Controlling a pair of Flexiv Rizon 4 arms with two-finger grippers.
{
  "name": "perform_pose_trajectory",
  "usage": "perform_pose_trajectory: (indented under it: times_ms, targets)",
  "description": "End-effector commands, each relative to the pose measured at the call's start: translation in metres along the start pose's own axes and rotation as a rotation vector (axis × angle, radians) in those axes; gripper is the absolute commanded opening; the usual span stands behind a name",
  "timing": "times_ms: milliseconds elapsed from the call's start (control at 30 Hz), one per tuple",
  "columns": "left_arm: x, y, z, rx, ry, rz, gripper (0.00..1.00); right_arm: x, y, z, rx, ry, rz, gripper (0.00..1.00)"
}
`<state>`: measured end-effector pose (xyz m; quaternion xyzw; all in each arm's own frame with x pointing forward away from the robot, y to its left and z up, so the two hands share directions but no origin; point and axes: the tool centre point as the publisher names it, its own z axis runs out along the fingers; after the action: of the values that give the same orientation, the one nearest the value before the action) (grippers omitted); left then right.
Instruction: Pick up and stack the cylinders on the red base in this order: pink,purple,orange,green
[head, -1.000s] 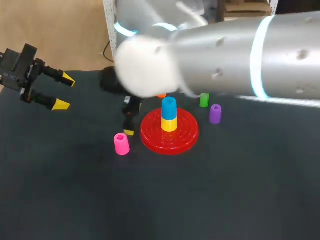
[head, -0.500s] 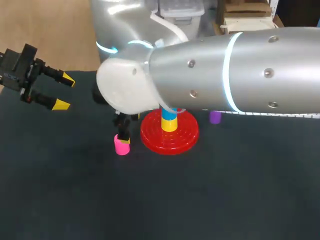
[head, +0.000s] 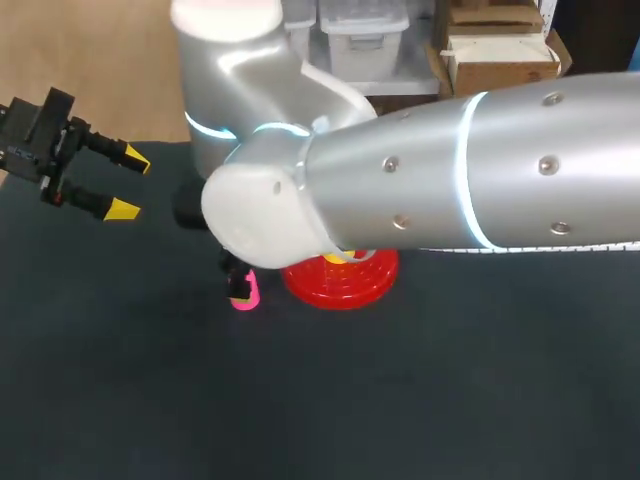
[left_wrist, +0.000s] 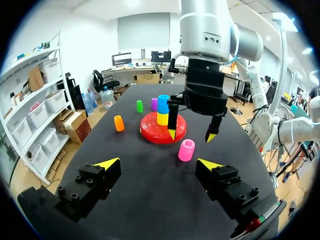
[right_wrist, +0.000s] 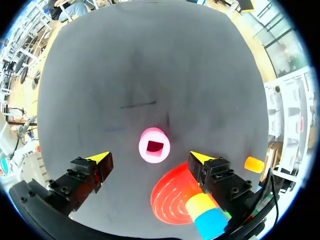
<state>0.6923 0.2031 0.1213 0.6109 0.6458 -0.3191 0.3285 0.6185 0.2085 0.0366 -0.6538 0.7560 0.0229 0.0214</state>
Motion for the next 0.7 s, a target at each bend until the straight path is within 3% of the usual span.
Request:
perform_pose_trajectory:
  times_ms: [33,167,233,333,500,567,600,633,667,700]
  targets:
    - [0.001,0.0,0.0,-0.001,-0.002,0.002,1.0,-0.005,-0.004,0.003,0.0,-0.006,0.002,1.0]
    - [0.001,0.0,0.0,-0.001,-0.002,0.002,1.0,-0.007,-0.005,0.006,0.001,-0.006,-0.001,0.98]
    - [0.001,0.0,0.0,-0.001,-0.002,0.002,1.0,-0.008,-0.005,0.008,0.001,-0.005,0.0,0.82]
    - [0.001,0.0,0.0,-0.001,-0.002,0.002,1.0,-0.008,-0.005,0.009,-0.001,-0.004,0.002,0.77]
    - [0.001,0.0,0.0,-0.001,-0.002,0.002,1.0,-0.011,-0.001,0.014,-0.004,-0.003,-0.006,0.5]
    - [0.001,0.0,0.0,-0.001,-0.002,0.002,1.0,-0.012,0.001,0.014,-0.005,-0.003,-0.01,0.44]
    - [0.001,0.0,0.0,-0.001,-0.002,0.002,1.0,-0.012,0.002,0.015,-0.006,-0.004,-0.012,0.38]
    - [0.001,0.0,0.0,-0.001,-0.002,0.002,1.0,-0.012,0.002,0.015,0.002,-0.012,-0.012,0.08]
    - [0.001,0.0,0.0,-0.001,-0.002,0.002,1.0,-0.012,0.003,0.014,0.002,-0.012,-0.013,0.0]
    - [0.001,0.0,0.0,-0.001,-0.002,0.002,1.0,-0.012,0.003,0.011,0.004,-0.021,-0.008,0.0]
